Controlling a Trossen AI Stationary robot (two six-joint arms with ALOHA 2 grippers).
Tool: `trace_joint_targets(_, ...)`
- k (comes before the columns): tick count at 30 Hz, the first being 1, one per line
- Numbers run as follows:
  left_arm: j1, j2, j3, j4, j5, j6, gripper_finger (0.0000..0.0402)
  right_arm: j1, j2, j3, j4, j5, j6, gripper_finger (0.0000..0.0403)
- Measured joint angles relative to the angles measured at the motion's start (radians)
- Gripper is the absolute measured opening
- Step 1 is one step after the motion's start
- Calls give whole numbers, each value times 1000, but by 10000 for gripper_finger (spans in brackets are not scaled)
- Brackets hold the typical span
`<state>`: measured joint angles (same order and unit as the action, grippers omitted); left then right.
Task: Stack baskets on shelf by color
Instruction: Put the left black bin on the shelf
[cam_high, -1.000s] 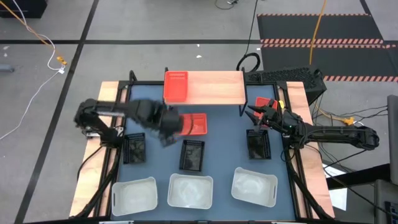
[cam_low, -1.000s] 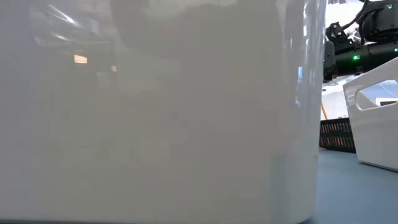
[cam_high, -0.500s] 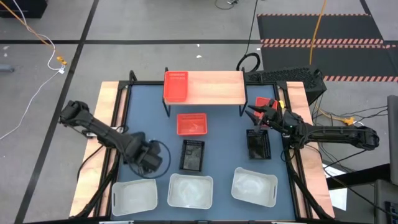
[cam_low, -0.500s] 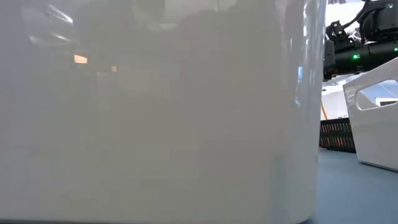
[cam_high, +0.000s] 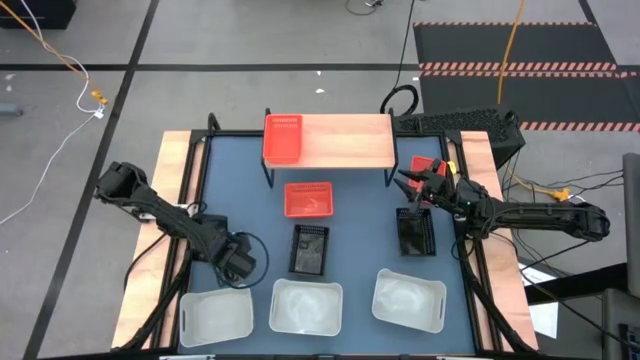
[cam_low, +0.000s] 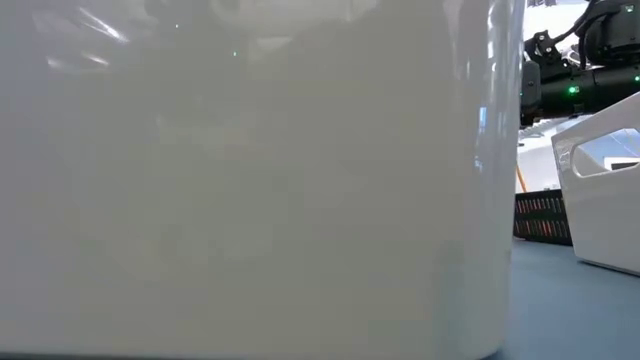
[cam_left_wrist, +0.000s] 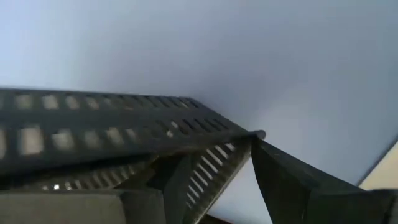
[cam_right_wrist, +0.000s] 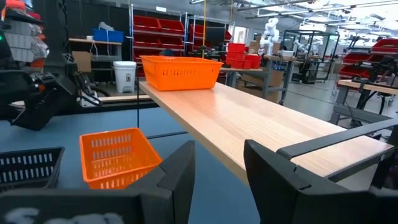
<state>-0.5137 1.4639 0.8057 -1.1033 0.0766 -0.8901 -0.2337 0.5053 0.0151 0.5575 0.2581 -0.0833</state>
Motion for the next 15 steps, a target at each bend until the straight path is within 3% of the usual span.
trace_joint_targets(5,1,-1,12,-4,28,18,172,0,0,0,9,0,3,134)
trace_joint_targets(15,14,-13,49,-19,-15,37,172,0,0,0,38,-1,11,134)
